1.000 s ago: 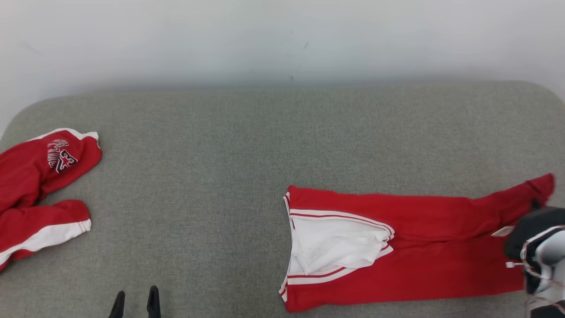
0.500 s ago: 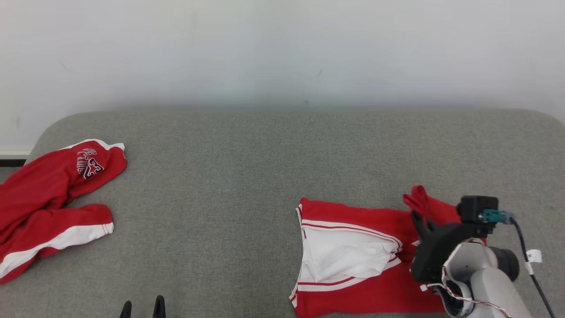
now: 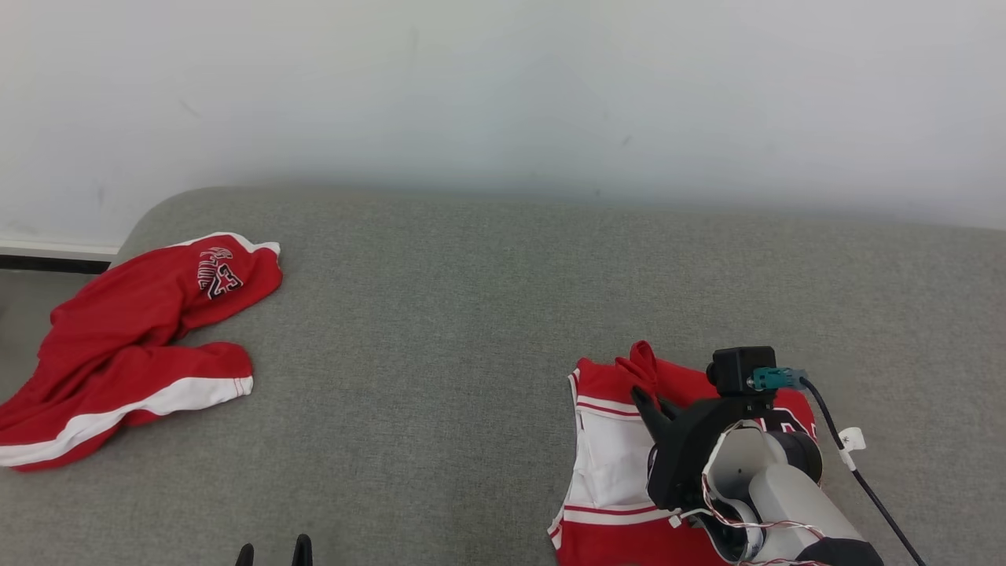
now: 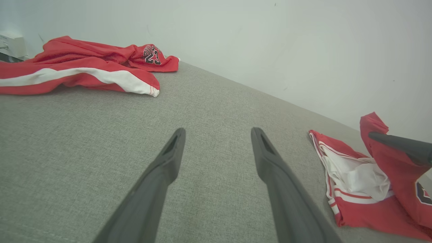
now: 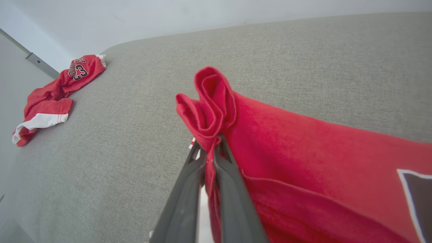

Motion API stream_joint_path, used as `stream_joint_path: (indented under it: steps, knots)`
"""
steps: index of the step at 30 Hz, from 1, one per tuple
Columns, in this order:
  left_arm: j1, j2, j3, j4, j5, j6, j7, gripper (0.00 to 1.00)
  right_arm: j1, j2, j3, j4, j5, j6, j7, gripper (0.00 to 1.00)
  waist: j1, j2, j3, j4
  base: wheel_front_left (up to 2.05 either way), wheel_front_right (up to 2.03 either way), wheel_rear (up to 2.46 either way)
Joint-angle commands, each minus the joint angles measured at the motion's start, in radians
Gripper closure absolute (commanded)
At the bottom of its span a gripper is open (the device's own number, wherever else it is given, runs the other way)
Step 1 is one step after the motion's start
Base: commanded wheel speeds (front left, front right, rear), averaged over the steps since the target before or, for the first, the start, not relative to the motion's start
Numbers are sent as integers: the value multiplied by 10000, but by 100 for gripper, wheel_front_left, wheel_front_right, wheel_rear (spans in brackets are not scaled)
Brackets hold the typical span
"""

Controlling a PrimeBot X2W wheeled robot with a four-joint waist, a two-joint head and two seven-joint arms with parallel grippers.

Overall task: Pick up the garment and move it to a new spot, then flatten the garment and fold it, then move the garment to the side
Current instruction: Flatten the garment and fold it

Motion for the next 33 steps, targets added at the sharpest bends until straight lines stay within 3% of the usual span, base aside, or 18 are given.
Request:
stream_joint_path:
  steps: [1, 10, 11, 12, 22, 33]
  knots:
    - [91, -31, -3, 6, -12, 7, -27, 0, -129, 3, 98, 88, 146, -28, -84, 100, 1, -1, -46, 161, 0, 0, 0]
    - [229, -70, -98, 23, -25, 7, -25, 0, -751, 2, 669, 1655, 673, -28, -903, 100, 1, -1, -68, 546, 0, 0, 0]
    - [233, -72, -108, 28, -22, 7, -25, 0, -836, 1, 741, 1782, 731, -28, -1021, 40, 1, -1, -74, 563, 0, 0, 0]
    - [236, -72, -98, 30, -22, 7, -25, 0, -904, 1, 820, 1874, 874, -28, -1150, 0, 1, -1, -81, 575, 0, 0, 0]
    - [362, -98, 54, -47, 0, 7, -25, 0, -1489, 0, 1256, 2053, 1910, -30, -2559, 0, 1, -1, -268, 330, 0, 0, 0]
    - [412, -153, 158, -132, 123, 7, -25, 0, -1295, -230, -1126, 3853, -421, -28, -4138, 0, 1, -1, -494, -114, 0, 0, 0]
